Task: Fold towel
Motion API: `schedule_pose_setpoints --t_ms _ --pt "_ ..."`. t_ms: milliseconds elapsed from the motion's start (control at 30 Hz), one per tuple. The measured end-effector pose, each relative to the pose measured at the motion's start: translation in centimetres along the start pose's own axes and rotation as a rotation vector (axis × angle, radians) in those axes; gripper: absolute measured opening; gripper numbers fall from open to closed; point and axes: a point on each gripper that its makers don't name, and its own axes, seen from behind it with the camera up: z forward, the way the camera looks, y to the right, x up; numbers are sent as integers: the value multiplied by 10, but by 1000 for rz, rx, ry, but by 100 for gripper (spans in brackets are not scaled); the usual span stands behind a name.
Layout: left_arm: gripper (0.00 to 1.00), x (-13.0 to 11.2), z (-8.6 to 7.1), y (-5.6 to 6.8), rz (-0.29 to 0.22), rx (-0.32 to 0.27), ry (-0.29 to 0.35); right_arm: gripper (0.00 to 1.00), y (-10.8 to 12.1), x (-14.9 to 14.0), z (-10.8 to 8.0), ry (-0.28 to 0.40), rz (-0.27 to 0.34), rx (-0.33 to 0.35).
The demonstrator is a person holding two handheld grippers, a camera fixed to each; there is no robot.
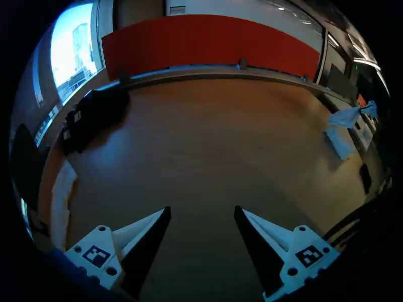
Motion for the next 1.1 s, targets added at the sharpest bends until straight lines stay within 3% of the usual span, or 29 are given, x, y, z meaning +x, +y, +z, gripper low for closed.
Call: schedule_pose_setpoints --t_ms 400,1100 --pt "93 -1 -2 3 11 -2 -1 6 -9 -61 5 -78 76 -5" --pt "93 -2 -6 -3 16 13 -3 5 -8 -118 30 -171 180 -32"
